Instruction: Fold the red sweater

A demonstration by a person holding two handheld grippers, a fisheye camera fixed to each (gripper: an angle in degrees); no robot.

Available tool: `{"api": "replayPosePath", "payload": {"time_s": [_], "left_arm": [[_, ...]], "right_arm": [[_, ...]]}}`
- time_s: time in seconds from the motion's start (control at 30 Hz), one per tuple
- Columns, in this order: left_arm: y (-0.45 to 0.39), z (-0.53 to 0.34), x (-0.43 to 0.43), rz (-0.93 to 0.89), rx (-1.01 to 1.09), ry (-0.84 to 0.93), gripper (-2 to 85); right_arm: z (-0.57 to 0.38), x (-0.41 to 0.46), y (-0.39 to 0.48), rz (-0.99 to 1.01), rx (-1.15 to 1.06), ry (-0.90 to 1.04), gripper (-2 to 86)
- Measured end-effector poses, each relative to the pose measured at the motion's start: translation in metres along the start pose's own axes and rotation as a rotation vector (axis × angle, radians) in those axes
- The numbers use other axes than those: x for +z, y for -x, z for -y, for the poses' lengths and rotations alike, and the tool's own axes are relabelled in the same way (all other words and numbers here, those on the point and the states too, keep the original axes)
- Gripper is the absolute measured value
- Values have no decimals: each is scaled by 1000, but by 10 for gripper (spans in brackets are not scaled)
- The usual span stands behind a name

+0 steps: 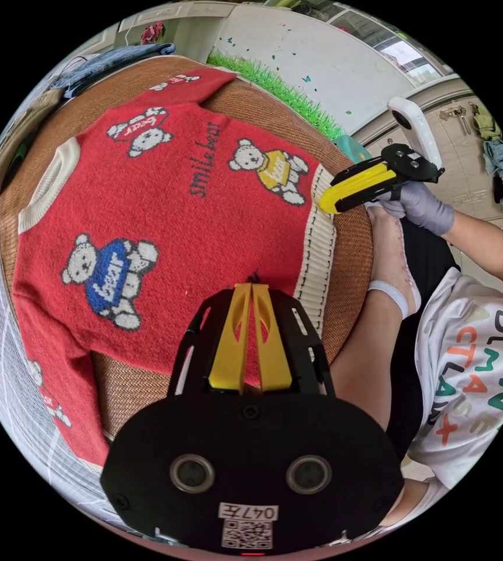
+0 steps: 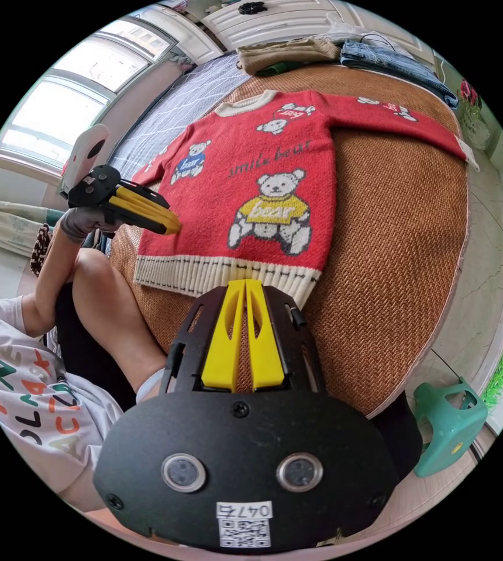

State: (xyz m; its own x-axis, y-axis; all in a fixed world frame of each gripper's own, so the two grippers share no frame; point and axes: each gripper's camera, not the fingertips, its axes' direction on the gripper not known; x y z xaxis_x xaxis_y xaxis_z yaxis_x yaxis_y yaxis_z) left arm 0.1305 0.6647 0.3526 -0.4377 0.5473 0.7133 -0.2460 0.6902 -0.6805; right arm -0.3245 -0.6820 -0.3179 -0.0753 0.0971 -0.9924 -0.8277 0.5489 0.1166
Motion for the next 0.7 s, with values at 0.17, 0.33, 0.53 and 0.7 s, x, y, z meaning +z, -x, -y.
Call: {"api": "replayPosePath", "payload": {"time_s": [0.17, 0.33, 0.53, 0.7], "left_arm": [[3, 3, 2, 0, 2, 0, -10], [9, 4, 2, 1, 3, -1, -10], [22, -1, -3, -4, 3, -3, -10], [37, -8, -10, -5, 4, -4, -10]], "right_arm": [[2, 2, 2, 1, 0, 0, -6], [4, 5, 3, 1, 0, 0, -6], [7, 9, 5, 2, 0, -1, -6], [9, 12, 5, 3, 1, -1, -5]]}}
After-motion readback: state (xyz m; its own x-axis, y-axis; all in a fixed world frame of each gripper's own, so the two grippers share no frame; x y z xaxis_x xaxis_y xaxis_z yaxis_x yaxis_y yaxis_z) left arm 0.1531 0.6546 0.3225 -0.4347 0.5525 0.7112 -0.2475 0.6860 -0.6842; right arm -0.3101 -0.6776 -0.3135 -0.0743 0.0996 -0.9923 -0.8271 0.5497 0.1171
